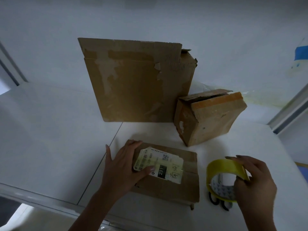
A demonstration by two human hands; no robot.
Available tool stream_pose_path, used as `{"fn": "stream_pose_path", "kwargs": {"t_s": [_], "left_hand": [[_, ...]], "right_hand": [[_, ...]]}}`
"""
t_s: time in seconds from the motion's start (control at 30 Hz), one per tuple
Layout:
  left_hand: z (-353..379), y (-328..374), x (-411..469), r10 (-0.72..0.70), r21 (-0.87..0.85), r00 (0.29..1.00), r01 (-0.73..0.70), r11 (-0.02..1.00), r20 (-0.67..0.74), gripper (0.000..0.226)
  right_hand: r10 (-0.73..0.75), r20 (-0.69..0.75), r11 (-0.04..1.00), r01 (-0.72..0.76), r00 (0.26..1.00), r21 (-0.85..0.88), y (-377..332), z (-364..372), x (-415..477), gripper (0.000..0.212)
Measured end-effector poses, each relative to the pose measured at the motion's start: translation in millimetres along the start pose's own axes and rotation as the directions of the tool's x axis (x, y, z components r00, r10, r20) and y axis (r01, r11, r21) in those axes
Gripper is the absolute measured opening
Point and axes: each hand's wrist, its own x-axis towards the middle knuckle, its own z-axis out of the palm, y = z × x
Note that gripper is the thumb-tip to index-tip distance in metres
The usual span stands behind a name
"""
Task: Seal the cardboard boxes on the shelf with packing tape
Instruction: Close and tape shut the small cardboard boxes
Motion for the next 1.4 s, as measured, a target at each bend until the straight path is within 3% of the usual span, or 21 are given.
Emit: {"fn": "stream_pose_path", "kwargs": {"t_s": [0.7, 0.87, 0.97, 1.1, 1.2, 1.4], "left_hand": [[-5.3, 6.1, 1.7, -0.005, -0.056, 1.000, 0.006, 0.998, 0.020, 0.114], [-5.7, 7.6, 2.2, -0.005, -0.009, 0.999, 0.005, 1.000, 0.034, 0.112], [-8.7, 14.5, 5.0, 0.063, 0.139, 0.997, -0.069, 0.988, 0.047, 0.109], [-17.2, 35.8, 18.2, 0.124, 0.234, 0.967, -0.176, 0.956, 0.220, 0.129], [-13.9, 57.9, 28.7, 0.113, 0.174, 0.898, -0.204, 0.963, 0.426, 0.132], [13.3, 105.7, 31.7, 0.334, -0.022, 0.795, -0.375, 0.927, 0.506, 0.128]], "right_hand": [[-0.013, 0.086, 1.000, 0.014, 0.996, -0.013, 30.5, 21.9, -14.1, 0.052], [0.020, 0.151, 1.000, -0.016, 0.988, -0.025, 41.2, 30.8, -22.7, 0.057], [0.050, 0.166, 0.999, -0.047, 0.985, -0.022, 42.7, 34.0, -26.9, 0.058], [0.058, 0.163, 0.998, -0.056, 0.985, -0.013, 43.2, 34.1, -26.3, 0.059], [0.068, 0.171, 0.998, -0.065, 0.983, -0.028, 43.5, 35.4, -26.6, 0.060], [0.093, 0.200, 0.996, -0.092, 0.975, -0.017, 42.7, 35.7, -24.1, 0.058]]}}
